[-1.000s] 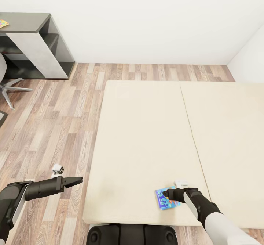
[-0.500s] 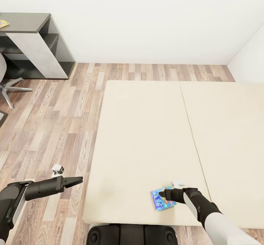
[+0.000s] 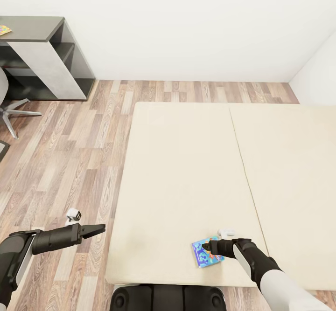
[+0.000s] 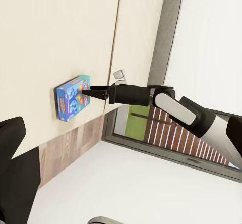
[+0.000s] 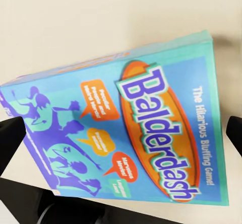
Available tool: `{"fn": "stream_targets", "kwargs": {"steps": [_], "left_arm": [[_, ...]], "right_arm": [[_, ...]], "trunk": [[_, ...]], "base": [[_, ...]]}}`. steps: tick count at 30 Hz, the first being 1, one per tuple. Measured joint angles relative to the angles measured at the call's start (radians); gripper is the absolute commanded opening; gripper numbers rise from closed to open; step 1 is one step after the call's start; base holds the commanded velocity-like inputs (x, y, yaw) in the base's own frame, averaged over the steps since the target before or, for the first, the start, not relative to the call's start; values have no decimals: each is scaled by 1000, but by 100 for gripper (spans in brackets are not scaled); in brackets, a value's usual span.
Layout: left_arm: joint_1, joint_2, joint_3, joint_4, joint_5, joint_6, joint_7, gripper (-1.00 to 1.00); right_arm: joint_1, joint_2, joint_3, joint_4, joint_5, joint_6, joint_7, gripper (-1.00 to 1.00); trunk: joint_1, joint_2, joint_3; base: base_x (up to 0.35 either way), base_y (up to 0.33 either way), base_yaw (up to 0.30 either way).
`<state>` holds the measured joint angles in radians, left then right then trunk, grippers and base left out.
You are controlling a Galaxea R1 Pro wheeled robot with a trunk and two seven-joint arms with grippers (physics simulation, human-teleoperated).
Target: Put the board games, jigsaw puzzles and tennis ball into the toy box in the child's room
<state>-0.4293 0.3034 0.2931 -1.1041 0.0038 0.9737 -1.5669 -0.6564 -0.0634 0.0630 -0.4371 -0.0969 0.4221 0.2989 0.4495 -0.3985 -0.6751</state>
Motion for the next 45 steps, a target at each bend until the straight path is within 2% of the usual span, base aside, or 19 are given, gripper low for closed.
{"fn": "stream_targets", "kwargs": {"steps": [21, 45], "left_arm": [[0, -1, 0, 1, -2, 0, 0, 100], [0, -1, 0, 0, 0, 0, 0, 100]], "right_arm": [[0, -1, 5, 0, 1, 0, -1, 100], [0, -1, 5, 0, 1, 0, -1, 100]], "trunk": [[0, 0, 0], [0, 0, 0]], "base": [[0, 3, 0], [0, 105, 0]]}}
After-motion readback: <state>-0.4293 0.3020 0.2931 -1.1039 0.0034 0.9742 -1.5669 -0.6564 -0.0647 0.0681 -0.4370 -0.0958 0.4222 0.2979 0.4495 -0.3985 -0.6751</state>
